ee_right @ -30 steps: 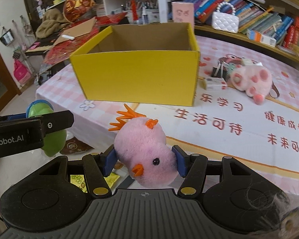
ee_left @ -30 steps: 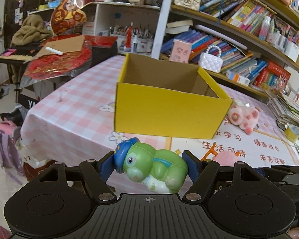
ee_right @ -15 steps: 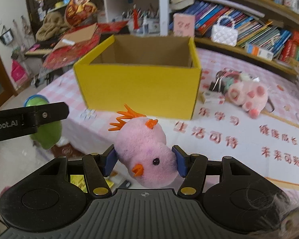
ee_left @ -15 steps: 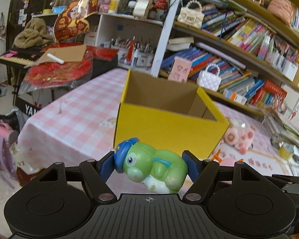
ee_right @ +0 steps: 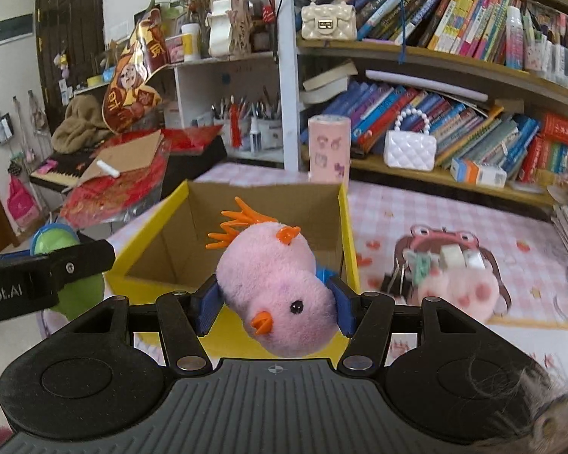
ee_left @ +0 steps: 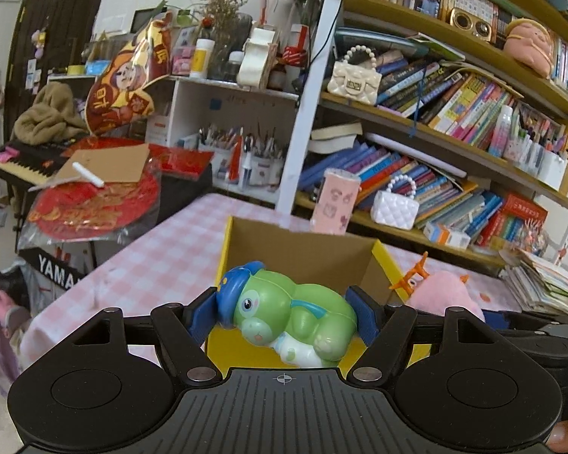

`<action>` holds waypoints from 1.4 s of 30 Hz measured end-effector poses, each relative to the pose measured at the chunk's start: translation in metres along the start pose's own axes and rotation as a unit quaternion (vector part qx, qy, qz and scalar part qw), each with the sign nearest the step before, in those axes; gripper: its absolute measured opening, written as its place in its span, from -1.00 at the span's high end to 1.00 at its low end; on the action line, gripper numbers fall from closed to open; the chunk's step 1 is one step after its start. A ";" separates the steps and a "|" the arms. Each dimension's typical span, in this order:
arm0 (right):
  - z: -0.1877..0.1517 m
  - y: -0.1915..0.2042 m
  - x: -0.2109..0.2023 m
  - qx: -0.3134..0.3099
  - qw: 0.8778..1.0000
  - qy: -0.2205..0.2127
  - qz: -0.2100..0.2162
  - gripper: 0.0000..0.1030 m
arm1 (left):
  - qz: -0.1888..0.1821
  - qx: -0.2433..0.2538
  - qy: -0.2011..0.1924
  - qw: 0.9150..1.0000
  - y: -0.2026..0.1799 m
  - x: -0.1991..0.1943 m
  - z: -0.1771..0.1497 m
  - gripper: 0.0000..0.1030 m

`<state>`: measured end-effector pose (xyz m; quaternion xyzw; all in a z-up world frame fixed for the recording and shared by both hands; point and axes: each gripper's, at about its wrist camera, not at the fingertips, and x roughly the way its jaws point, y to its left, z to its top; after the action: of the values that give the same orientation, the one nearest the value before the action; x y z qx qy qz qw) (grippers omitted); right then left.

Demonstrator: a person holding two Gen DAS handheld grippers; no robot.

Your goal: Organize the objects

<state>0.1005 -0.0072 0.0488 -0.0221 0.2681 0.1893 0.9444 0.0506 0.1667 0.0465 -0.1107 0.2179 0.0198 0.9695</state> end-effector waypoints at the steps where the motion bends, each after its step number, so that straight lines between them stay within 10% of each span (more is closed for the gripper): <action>1: 0.004 -0.001 0.005 -0.003 1.000 -0.001 0.001 -0.08 | 0.000 0.002 0.000 1.000 -0.001 0.005 0.002 -0.40; 25: 0.041 -0.031 0.152 -0.052 0.993 0.094 0.046 -0.09 | 0.050 0.045 0.083 0.994 -0.016 0.117 -0.006 -0.41; 42: 0.041 -0.022 0.183 -0.114 0.981 0.136 0.074 -0.09 | 0.066 0.100 0.097 0.988 -0.029 0.141 -0.015 -0.49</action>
<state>0.2727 0.0416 -0.0120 -0.1350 0.3718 0.2829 0.8738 0.1741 0.1337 -0.0208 -0.0004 0.3181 0.0509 0.9467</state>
